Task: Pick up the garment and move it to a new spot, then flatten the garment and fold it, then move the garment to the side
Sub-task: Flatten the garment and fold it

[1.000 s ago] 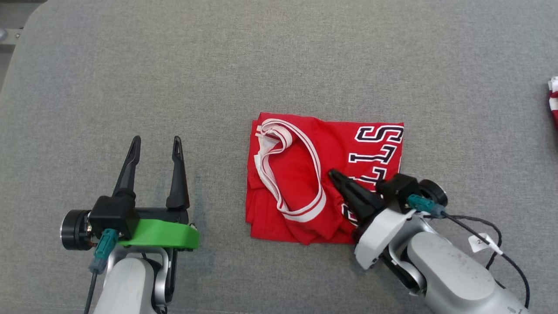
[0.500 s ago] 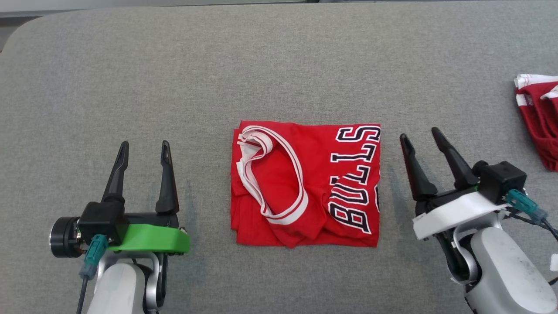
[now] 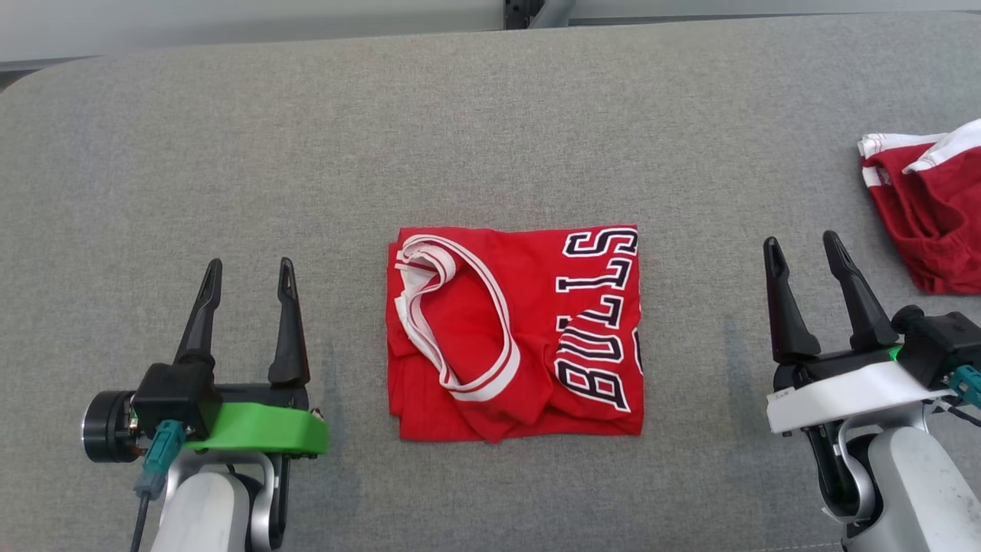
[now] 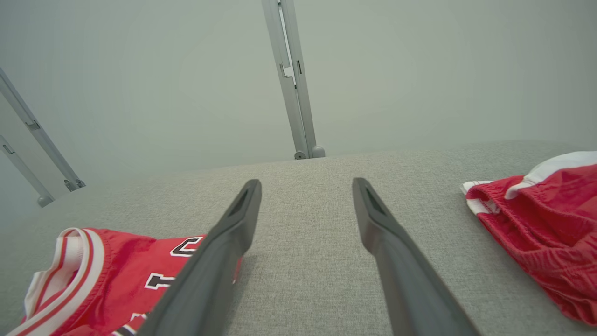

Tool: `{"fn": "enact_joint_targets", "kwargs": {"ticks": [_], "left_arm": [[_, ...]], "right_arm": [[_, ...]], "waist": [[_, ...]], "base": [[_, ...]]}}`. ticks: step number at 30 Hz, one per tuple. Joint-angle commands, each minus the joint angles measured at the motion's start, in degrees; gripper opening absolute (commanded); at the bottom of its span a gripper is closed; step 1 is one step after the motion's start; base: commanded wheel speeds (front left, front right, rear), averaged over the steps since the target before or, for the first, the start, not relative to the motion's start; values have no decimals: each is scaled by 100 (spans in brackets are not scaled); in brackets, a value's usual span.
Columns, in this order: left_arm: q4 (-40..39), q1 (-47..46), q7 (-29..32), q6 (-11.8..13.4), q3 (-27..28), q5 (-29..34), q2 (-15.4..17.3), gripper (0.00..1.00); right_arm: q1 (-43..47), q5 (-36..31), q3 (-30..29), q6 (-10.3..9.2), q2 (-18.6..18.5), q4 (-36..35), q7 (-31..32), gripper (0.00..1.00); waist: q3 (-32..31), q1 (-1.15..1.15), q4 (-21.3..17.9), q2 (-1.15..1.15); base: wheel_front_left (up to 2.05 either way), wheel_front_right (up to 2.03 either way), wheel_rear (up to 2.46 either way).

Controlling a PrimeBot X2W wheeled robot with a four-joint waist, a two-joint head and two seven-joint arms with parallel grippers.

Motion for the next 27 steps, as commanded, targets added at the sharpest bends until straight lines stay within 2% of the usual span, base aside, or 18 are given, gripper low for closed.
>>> {"fn": "enact_joint_targets", "kwargs": {"ticks": [1,19,27], "left_arm": [[-8,70,4,20,2,-43,53,100],[-249,1083,381,72,-33,-217,270,100],[-408,1362,528,58,-45,-309,341,100]], "right_arm": [[105,-28,-3,-1,5,-17,-22,100],[1193,-171,-75,-1,35,-387,329,100],[1525,-264,-234,-1,108,-639,519,100]], "waist": [[-60,0,-7,0],[-1191,0,-83,0],[-1412,0,-39,0]], "base": [[0,0,0],[0,0,0],[0,0,0]]}}
